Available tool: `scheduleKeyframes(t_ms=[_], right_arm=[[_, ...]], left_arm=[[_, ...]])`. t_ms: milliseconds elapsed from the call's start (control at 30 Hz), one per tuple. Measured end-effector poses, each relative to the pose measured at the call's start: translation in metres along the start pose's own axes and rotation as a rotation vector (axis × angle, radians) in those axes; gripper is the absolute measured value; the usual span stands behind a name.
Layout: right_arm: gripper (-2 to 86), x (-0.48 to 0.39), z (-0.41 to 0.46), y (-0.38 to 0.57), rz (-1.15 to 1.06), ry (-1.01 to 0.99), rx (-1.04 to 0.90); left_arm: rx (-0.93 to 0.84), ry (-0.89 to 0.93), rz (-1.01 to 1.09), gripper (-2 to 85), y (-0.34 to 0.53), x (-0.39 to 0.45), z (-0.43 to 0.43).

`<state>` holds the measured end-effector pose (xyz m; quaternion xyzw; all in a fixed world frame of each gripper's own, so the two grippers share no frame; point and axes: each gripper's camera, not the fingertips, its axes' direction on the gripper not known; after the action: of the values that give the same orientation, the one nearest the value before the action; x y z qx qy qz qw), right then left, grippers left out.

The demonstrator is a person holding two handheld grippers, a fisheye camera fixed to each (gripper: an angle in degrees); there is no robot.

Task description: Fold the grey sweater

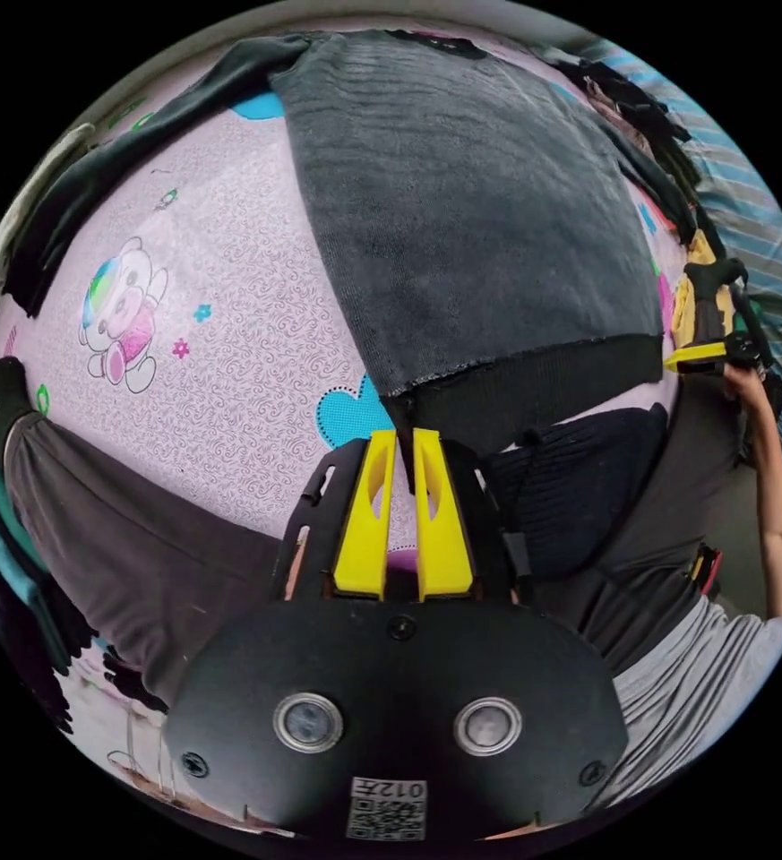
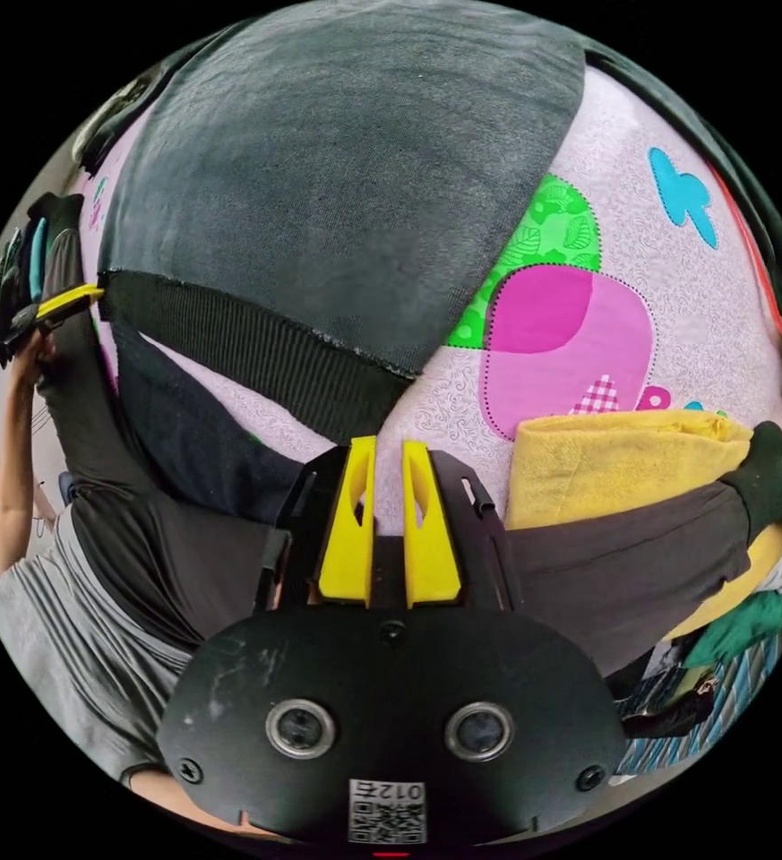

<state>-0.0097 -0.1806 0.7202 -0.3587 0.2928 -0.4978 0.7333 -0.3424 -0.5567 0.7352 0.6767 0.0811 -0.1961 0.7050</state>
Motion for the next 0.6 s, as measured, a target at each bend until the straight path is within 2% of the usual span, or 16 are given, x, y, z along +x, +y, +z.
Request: scheduleKeyframes(t_ms=[100, 167, 300, 467, 600], right_arm=[[5.4, -0.003, -0.028, 0.016, 0.041, 0.102, 0.046], [5.3, -0.017, -0.063, 0.024, 0.05, 0.164, 0.17], [5.0, -0.063, -0.106, 0.009, -0.036, 0.097, 0.337], [3.7, -0.149, -0.117, -0.041, -0.198, 0.175, 0.314], [3.0, -0.177, -0.116, -0.066, -0.247, 0.223, 0.229]], left_arm=[[0.183, 0.058, -0.057, 2.9, 0.017, -0.026, -0.031], [0.285, 0.019, -0.119, 3.6, 0.025, -0.048, -0.05], [0.475, -0.146, -0.291, 4.9, 0.032, -0.104, -0.086], [0.543, -0.238, -0.454, 7.1, 0.026, -0.174, -0.099], [0.552, -0.316, -0.559, 8.6, 0.017, -0.224, -0.104]])
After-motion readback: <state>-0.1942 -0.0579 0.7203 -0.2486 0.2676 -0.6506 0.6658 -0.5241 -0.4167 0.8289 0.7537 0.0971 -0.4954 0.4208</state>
